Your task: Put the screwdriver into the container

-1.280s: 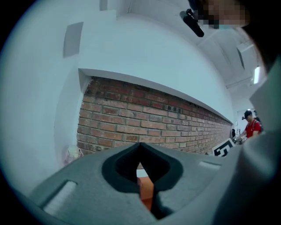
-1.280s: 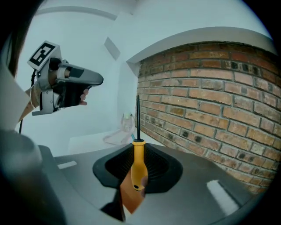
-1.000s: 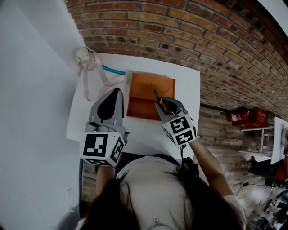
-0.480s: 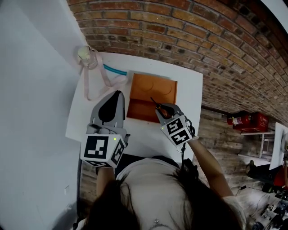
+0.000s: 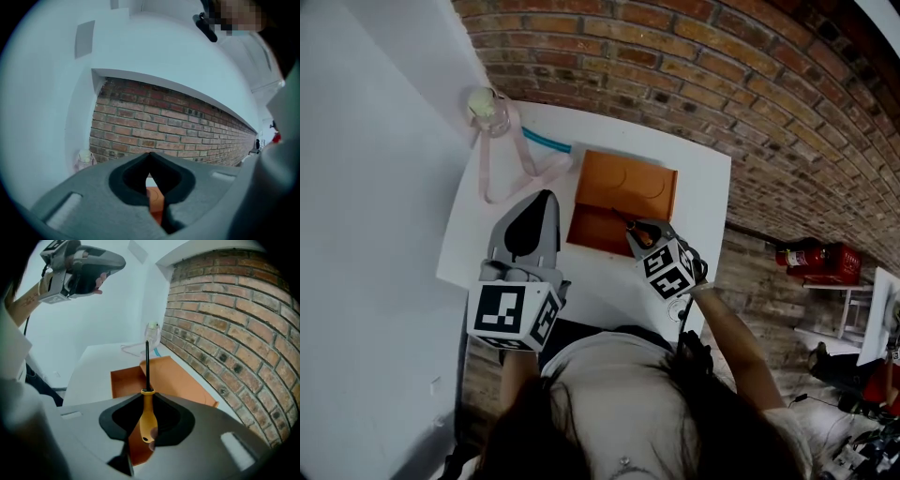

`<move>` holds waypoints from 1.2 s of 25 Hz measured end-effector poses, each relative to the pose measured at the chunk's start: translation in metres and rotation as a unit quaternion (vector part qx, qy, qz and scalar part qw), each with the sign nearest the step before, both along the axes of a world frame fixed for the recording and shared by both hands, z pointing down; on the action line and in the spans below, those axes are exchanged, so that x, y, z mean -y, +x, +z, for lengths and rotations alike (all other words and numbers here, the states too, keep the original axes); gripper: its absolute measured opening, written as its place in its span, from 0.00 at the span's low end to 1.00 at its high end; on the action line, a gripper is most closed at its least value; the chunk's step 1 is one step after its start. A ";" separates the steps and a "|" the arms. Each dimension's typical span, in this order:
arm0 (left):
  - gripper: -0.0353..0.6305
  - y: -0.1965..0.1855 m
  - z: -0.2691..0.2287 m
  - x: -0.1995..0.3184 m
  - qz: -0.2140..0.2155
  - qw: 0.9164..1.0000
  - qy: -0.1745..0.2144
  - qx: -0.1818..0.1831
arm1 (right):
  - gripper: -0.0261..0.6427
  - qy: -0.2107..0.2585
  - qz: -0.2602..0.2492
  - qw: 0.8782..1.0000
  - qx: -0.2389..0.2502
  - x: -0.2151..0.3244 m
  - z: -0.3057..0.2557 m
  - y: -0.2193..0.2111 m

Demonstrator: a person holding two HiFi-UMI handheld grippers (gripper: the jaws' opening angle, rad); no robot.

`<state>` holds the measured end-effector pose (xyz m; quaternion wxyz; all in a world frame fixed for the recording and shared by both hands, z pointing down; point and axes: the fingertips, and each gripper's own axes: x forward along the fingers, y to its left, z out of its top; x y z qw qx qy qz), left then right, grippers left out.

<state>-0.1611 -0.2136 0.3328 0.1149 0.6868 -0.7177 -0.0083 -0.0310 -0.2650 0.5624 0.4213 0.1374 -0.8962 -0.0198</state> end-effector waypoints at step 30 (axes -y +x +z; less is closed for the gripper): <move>0.05 -0.021 0.018 -0.011 -0.048 0.998 -0.027 -0.010 | 0.15 -0.070 -0.085 0.986 -0.122 -0.010 0.072 -0.013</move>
